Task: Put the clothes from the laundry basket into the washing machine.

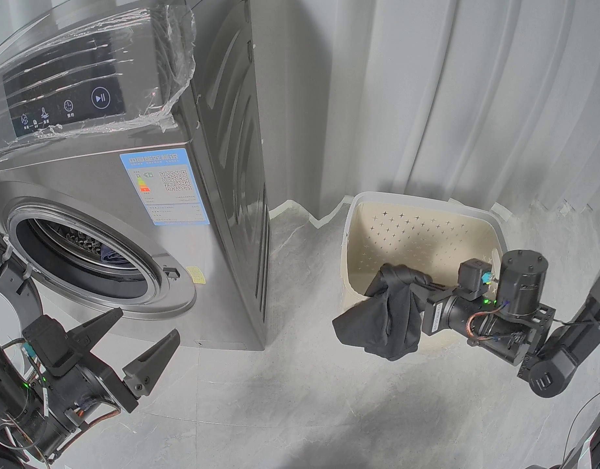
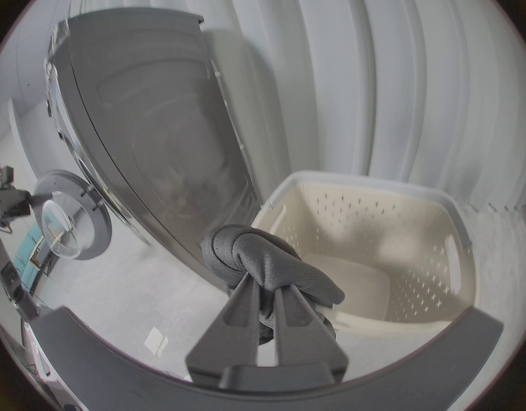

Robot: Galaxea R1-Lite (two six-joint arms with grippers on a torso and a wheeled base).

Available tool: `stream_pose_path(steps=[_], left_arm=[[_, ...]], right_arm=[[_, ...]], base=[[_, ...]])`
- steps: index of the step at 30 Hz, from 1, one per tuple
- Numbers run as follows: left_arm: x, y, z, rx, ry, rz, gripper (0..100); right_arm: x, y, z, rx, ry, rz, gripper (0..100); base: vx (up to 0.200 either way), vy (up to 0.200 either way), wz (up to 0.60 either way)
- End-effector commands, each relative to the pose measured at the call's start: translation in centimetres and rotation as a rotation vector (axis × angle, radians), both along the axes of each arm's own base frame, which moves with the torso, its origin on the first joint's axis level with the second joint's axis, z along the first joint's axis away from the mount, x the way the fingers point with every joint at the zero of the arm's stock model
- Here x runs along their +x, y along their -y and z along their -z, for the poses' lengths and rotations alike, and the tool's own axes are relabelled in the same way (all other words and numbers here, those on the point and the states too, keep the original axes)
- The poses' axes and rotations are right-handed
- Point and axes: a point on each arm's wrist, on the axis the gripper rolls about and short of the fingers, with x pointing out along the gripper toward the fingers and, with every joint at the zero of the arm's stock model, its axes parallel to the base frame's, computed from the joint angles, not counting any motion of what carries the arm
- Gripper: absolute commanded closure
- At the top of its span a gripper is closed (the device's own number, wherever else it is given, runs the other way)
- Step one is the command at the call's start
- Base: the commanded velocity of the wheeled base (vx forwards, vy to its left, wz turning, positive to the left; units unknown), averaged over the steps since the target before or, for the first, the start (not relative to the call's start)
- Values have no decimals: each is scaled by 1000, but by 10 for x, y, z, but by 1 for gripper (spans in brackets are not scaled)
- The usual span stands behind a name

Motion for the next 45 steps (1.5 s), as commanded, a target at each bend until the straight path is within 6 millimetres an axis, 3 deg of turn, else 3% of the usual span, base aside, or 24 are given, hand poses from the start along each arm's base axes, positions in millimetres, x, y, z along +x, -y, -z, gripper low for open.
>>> stream_pose_path(steps=[1,6,10,15,39,45], left_arm=[[0,0,0,0,0,-1,0],[-3,-2,-2,-7,17,1,0],[-5,-4,-3,-13,25,-5,0],[-10,-9,-2,-13,37,-11,0],[-11,-10,0,-11,25,-14,0],[-11,-10,1,-6,16,-16,0]], right_arm=[[-35,2,-57,105,175,-55,100],[-51,9,-86,148,268,-67,100],[-59,8,-97,164,295,-95,100],[-63,5,-96,168,297,-112,100],[-65,1,-96,178,293,-141,100],[-66,0,-95,179,291,-145,100]], base=[[0,0,0],[0,0,0],[0,0,0],[0,0,0],[-200,0,0],[0,0,0]])
